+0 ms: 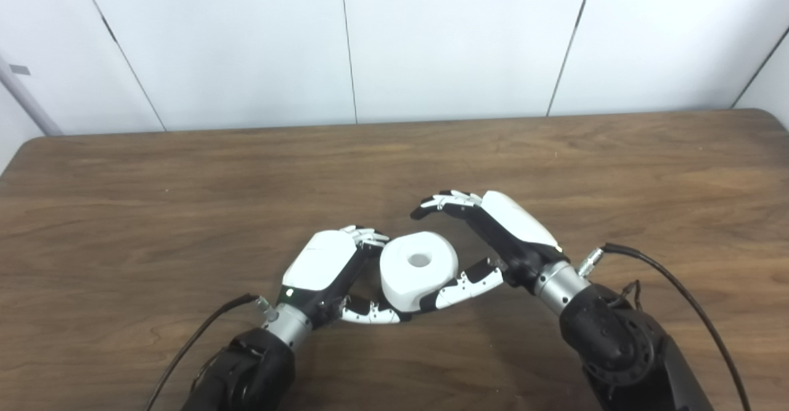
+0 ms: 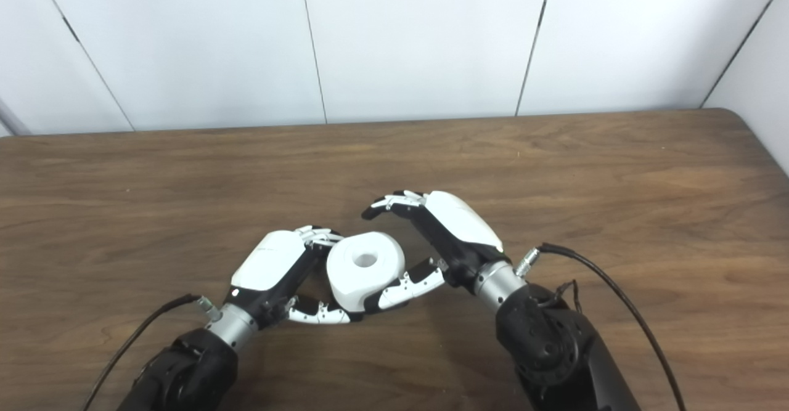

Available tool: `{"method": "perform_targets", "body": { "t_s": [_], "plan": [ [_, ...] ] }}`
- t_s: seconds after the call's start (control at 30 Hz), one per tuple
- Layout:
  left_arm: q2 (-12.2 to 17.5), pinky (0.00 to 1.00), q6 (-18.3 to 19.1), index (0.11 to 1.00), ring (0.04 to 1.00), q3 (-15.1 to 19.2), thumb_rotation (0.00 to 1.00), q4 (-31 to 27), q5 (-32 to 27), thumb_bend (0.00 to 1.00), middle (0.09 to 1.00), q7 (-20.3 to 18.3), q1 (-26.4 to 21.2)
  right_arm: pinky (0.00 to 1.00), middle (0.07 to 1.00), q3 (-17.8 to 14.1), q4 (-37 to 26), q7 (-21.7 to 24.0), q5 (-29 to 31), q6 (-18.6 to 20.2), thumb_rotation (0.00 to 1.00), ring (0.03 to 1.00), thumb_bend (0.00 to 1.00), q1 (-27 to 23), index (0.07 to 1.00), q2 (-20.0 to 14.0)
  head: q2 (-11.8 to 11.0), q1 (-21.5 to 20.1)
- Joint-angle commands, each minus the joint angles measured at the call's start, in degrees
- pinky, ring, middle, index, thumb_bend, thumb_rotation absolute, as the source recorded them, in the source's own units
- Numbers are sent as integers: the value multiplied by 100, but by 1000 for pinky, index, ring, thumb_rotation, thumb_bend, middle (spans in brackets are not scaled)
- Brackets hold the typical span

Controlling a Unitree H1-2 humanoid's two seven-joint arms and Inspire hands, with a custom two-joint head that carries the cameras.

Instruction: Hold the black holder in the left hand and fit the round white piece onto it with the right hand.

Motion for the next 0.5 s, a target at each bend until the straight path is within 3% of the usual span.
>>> {"method": "perform_targets", "body": {
  "t_s": [0.0, 0.47],
  "plan": [
    [56, 904, 34, 484, 834, -69, 55, 36, 27, 524, 773, -239, 5, 987, 903, -66, -177, -26, 6, -15, 350, 956, 1000, -140, 809, 2, 1, -2],
    [75, 907, 44, 483, 833, -57, 55, 7, 34, 524, 768, -236, 20, 1000, 986, -306, -603, 410, 58, 296, 400, 1000, 1000, -81, 887, -329, 48, -31]
  ]
}}
